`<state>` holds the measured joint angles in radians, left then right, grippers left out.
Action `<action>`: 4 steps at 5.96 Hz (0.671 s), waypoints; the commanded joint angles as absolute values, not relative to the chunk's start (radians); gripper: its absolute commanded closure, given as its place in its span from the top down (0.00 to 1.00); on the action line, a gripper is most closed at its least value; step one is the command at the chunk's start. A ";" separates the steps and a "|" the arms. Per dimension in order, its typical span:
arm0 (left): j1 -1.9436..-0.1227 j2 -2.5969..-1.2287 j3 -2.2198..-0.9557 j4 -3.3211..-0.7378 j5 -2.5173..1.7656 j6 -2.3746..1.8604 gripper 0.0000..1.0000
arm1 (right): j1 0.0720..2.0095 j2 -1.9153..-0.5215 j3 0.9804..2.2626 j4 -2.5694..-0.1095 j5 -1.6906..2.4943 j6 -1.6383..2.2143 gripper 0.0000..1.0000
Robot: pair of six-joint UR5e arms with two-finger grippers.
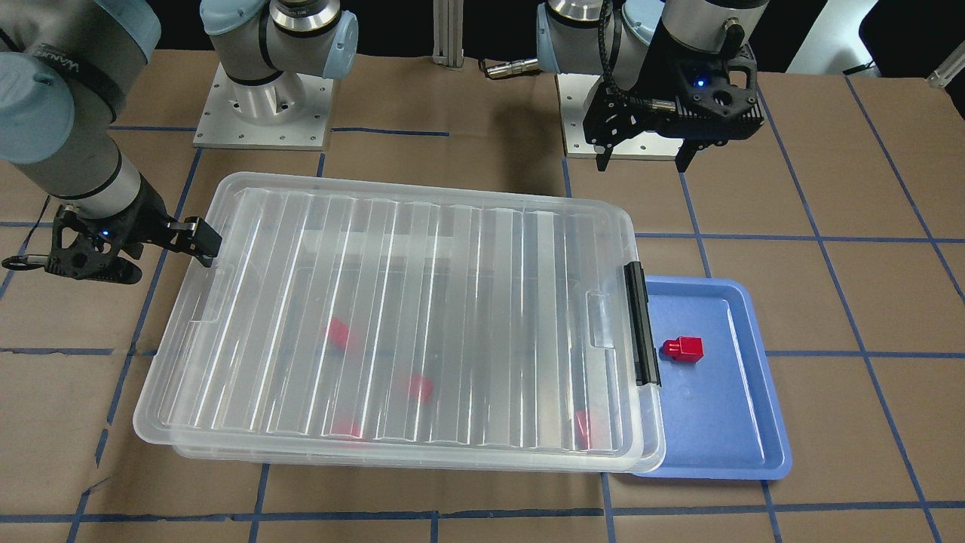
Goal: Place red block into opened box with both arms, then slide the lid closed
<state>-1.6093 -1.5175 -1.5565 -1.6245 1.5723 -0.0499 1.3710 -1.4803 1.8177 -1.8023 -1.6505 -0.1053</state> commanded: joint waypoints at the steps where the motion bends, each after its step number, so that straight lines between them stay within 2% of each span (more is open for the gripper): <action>1: -1.609 -1.517 -1.557 -1.624 1.572 -0.049 0.98 | 1.326 -1.480 1.818 -1.804 -1.680 -0.161 1.00; 4: -1.609 -1.516 -1.559 -1.624 1.572 -0.049 0.98 | 1.255 -1.480 1.818 -1.804 -1.678 -0.216 1.00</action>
<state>-1.6098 -1.5157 -1.5581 -1.6245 1.5723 -0.0491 1.2766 -1.4803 1.8178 -1.8039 -1.6786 -0.1959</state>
